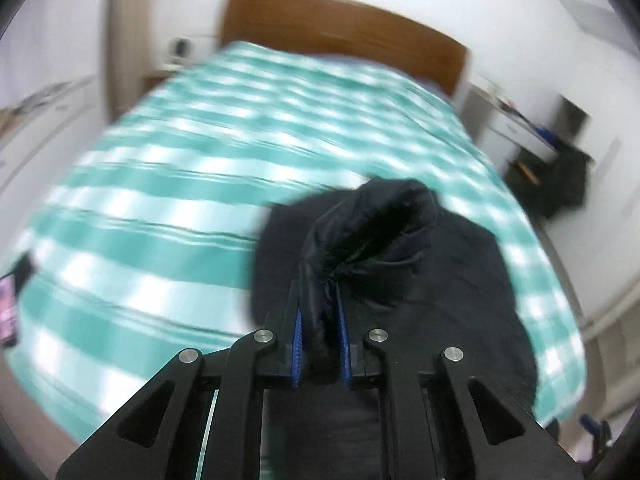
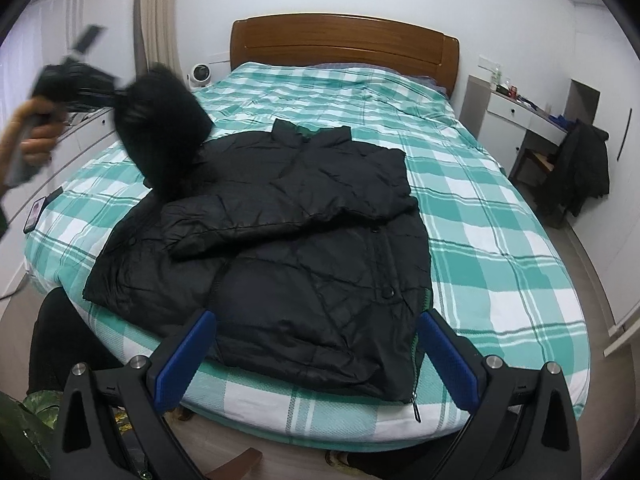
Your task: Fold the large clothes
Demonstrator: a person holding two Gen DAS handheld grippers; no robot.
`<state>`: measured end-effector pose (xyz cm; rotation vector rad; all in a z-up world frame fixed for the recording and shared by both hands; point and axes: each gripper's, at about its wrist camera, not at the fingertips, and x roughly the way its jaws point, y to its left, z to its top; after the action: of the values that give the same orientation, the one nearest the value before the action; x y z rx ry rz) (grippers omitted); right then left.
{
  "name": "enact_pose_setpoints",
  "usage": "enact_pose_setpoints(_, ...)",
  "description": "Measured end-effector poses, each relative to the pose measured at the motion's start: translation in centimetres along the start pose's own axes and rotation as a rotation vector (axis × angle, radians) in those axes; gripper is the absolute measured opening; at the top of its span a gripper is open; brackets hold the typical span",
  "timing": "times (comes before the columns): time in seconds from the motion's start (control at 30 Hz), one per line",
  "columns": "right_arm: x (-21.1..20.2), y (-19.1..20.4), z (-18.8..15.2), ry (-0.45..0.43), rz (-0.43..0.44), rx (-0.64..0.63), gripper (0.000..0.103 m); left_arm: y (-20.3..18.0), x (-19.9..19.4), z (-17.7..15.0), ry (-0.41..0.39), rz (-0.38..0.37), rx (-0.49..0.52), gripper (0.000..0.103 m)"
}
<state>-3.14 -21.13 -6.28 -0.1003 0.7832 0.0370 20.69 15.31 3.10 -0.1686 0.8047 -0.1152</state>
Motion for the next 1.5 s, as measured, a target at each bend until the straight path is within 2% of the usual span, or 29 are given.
enact_pose_setpoints(0.1,0.4,0.6,0.9,-0.021,0.013,-0.034,0.103,6.7,-2.3,-0.7,-0.027,0.12,-0.088,0.014)
enact_pose_setpoints(0.23,1.2,2.4,2.4,-0.057,0.038,-0.13,0.103,14.0,-2.2,-3.7,-0.02,0.292,-0.216,0.019)
enact_pose_setpoints(0.33,1.8,3.9,3.2,-0.073,0.061,-0.183,0.103,17.3,-1.5,-7.2,0.013,0.441,-0.286,0.045)
enact_pose_setpoints(0.37,2.0,4.3,3.4,-0.077,0.069,-0.199,0.103,17.9,-1.4,-8.2,0.015,0.456,-0.304,0.058)
enact_pose_setpoints(0.4,2.2,4.7,3.6,-0.08,0.076,-0.215,0.103,18.6,-1.6,-9.6,0.014,0.454,-0.33,0.063)
enact_pose_setpoints(0.53,3.0,6.3,4.0,-0.083,0.094,-0.277,0.103,18.3,-2.0,-14.7,0.036,0.401,-0.377,0.065)
enact_pose_setpoints(0.6,3.7,7.2,4.1,-0.092,0.104,-0.315,0.103,17.7,-2.2,-16.4,0.04,0.379,-0.376,0.075)
enact_pose_setpoints(0.67,4.6,8.1,4.2,-0.105,0.114,-0.353,0.103,16.2,-2.4,-17.4,0.046,0.348,-0.367,0.076)
enact_pose_setpoints(0.8,6.9,10.2,4.1,-0.128,0.133,-0.476,0.103,12.6,-3.1,-18.1,0.05,0.305,-0.309,0.077)
enact_pose_setpoints(0.87,7.9,11.2,4.4,-0.138,0.155,-0.513,0.103,11.2,-3.7,-18.3,0.031,0.299,-0.29,0.081)
enact_pose_setpoints(0.9,8.4,11.5,4.7,-0.137,0.173,-0.514,0.103,10.7,-4.0,-18.4,0.019,0.289,-0.288,0.085)
enact_pose_setpoints(0.97,9.6,12.1,5.6,-0.119,0.234,-0.48,0.103,9.9,-4.2,-18.7,0.002,0.262,-0.291,0.086)
enact_pose_setpoints(1.13,13.3,15.4,7.0,-0.058,0.296,-0.475,0.103,8.5,-3.1,-19.1,0.029,0.219,-0.301,0.086)
enact_pose_setpoints(1.2,15.3,17.6,7.0,-0.048,0.267,-0.522,0.103,8.1,-2.7,-19.3,0.041,0.198,-0.309,0.086)
enact_pose_setpoints(1.33,21.0,20.3,6.0,0.049,0.117,-0.627,0.101,7.5,-2.0,-19.8,0.06,0.186,-0.306,0.086)
enact_pose_setpoints(1.37,21.6,19.9,5.9,0.078,0.121,-0.614,0.086,7.5,-1.9,-20.1,0.068,0.189,-0.304,0.086)
enact_pose_setpoints(1.4,21.4,19.2,6.1,0.089,0.159,-0.58,0.051,7.4,-1.9,-20.3,0.074,0.19,-0.304,0.086)
enact_pose_setpoints(1.43,20.7,18.4,6.5,0.085,0.165,-0.537,0.041,7.4,-1.8,-20.5,0.078,0.189,-0.304,0.086)
enact_pose_setpoints(1.47,19.6,17.4,7.0,0.064,0.168,-0.493,0.034,7.3,-1.7,-20.7,0.081,0.189,-0.303,0.086)
enact_pose_setpoints(1.5,18.0,15.8,7.9,0.045,0.21,-0.421,0.029,7.3,-1.6,-20.8,0.086,0.188,-0.303,0.086)
